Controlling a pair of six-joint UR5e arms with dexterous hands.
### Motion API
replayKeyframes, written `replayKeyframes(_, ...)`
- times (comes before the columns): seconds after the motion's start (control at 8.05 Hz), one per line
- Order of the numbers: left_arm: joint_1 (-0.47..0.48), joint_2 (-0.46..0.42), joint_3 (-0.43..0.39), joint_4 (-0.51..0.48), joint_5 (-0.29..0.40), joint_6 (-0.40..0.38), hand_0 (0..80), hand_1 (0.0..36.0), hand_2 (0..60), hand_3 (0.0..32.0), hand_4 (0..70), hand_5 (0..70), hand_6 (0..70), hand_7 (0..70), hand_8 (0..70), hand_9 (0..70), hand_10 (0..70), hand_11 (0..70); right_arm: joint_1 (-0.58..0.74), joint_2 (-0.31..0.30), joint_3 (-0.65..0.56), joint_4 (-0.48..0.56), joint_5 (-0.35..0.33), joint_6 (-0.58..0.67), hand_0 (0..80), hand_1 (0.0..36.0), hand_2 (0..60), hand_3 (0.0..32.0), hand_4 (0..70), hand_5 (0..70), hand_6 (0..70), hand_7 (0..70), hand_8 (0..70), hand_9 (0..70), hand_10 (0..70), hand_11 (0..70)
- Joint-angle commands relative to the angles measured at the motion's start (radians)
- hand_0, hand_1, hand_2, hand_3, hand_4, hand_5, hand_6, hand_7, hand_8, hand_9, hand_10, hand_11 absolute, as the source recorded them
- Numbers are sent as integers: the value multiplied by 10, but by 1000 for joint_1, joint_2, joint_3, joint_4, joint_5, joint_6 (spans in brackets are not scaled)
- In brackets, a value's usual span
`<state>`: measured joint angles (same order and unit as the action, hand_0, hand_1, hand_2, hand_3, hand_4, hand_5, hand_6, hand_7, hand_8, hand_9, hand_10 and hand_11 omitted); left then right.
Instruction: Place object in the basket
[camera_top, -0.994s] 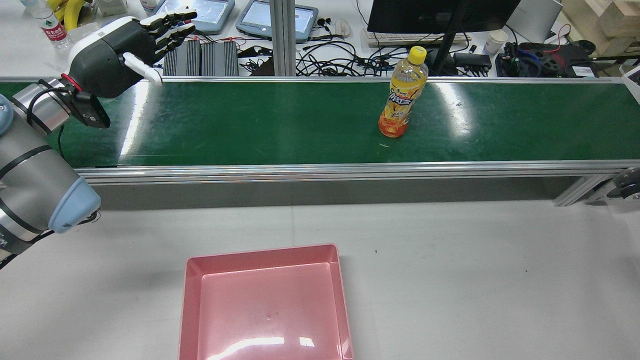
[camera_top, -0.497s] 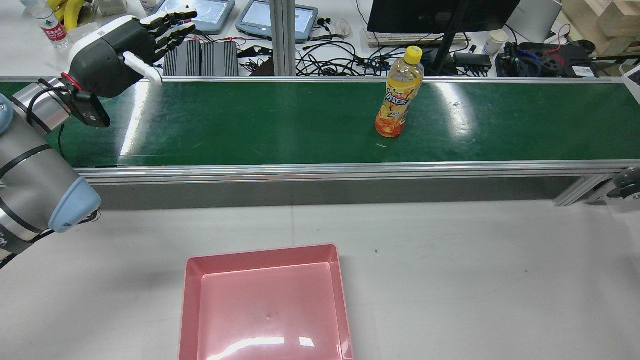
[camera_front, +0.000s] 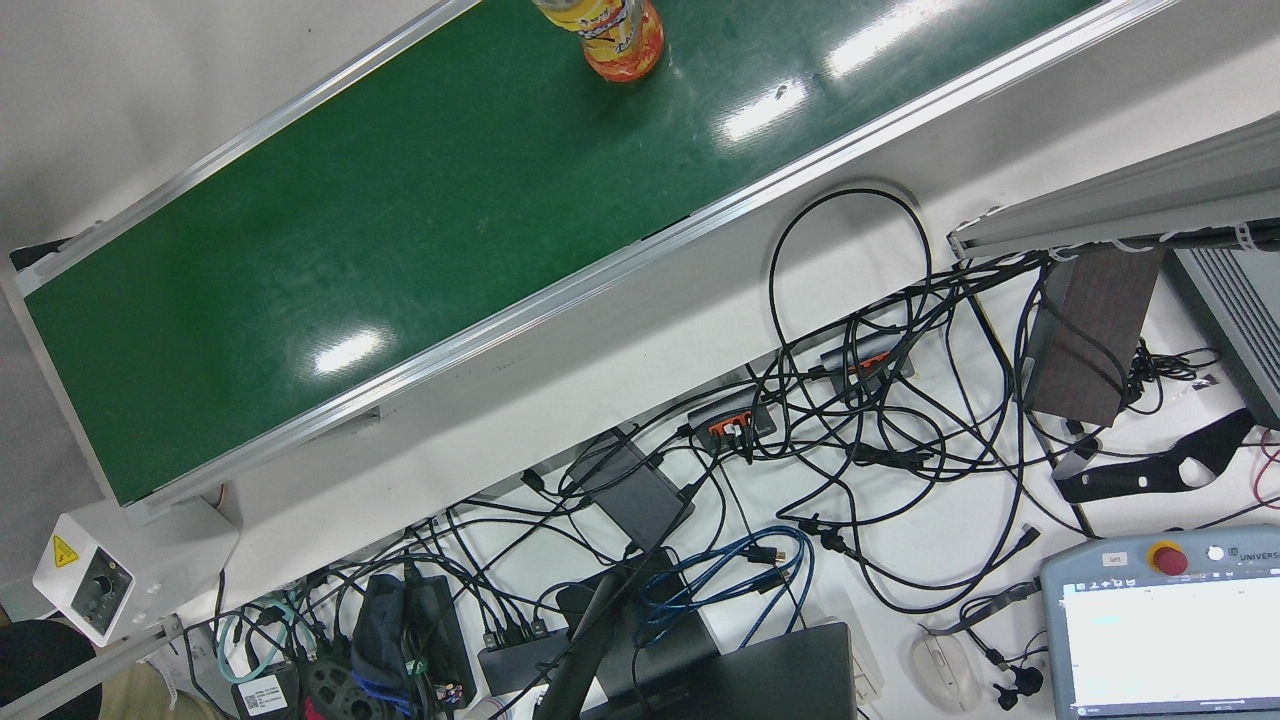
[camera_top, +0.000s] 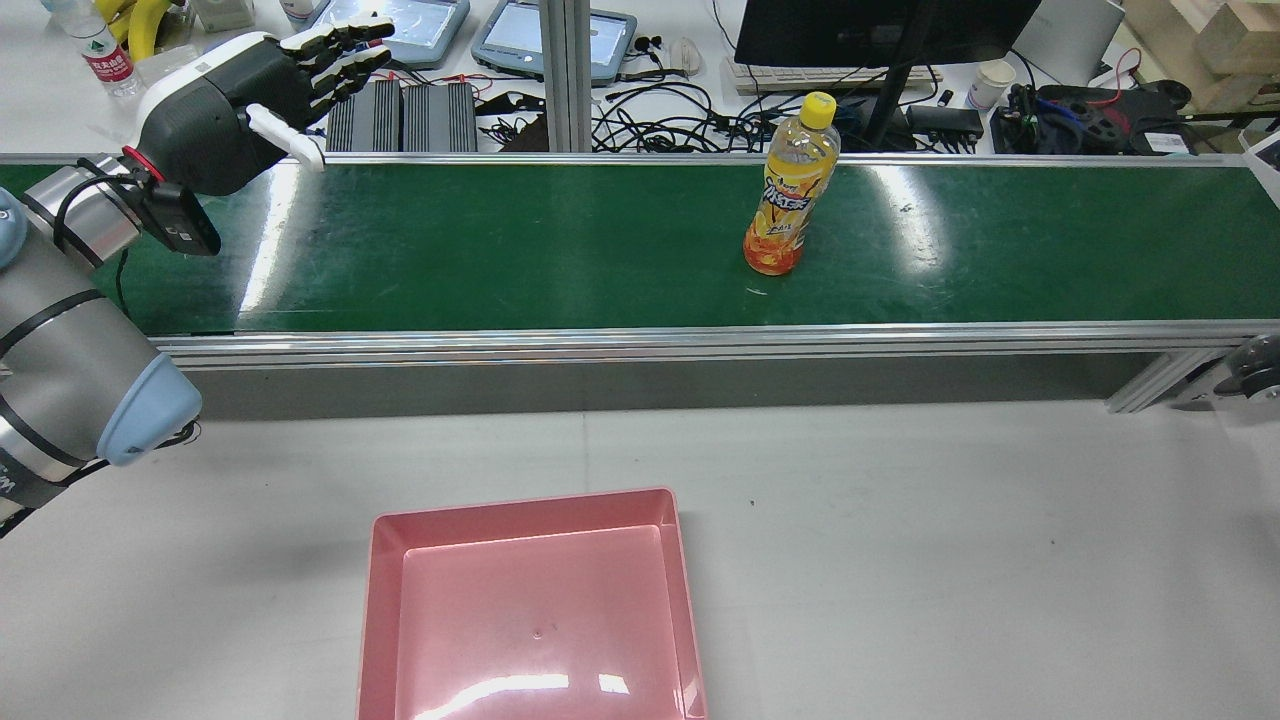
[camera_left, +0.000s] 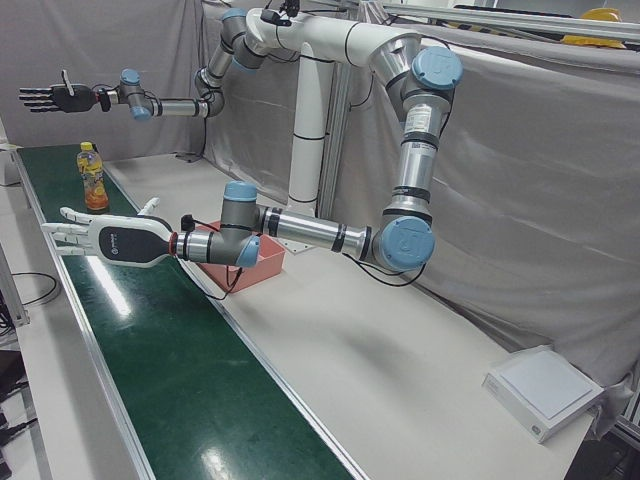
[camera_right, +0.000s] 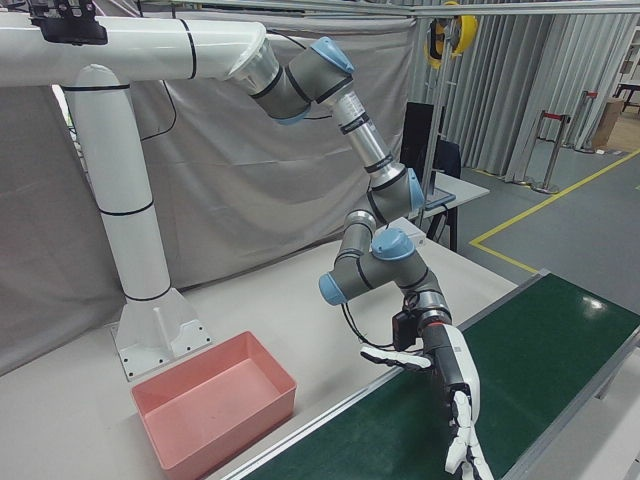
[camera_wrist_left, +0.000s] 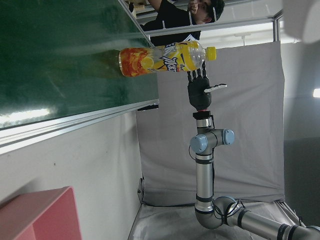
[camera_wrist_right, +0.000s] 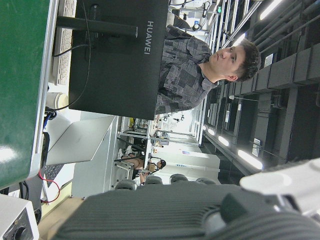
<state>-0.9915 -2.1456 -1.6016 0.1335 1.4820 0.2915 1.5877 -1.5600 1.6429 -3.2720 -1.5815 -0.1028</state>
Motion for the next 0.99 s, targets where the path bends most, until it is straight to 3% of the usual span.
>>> replayKeyframes(0.0, 1, 0, -1, 0, 1, 0, 603, 26, 0, 12, 135, 165, 9, 8, 70, 91, 9, 27, 0, 0, -2, 0, 0, 0, 0, 0, 0, 0, 0, 0, 0, 0, 0, 0, 0, 0)
replayKeyframes(0.87, 1, 0, -1, 2, 0, 0, 603, 26, 0, 10, 138, 176, 11, 11, 74, 98, 9, 26, 0, 0, 0, 0, 0, 0, 0, 0, 0, 0, 0, 0, 0, 0, 0, 0, 0, 0)
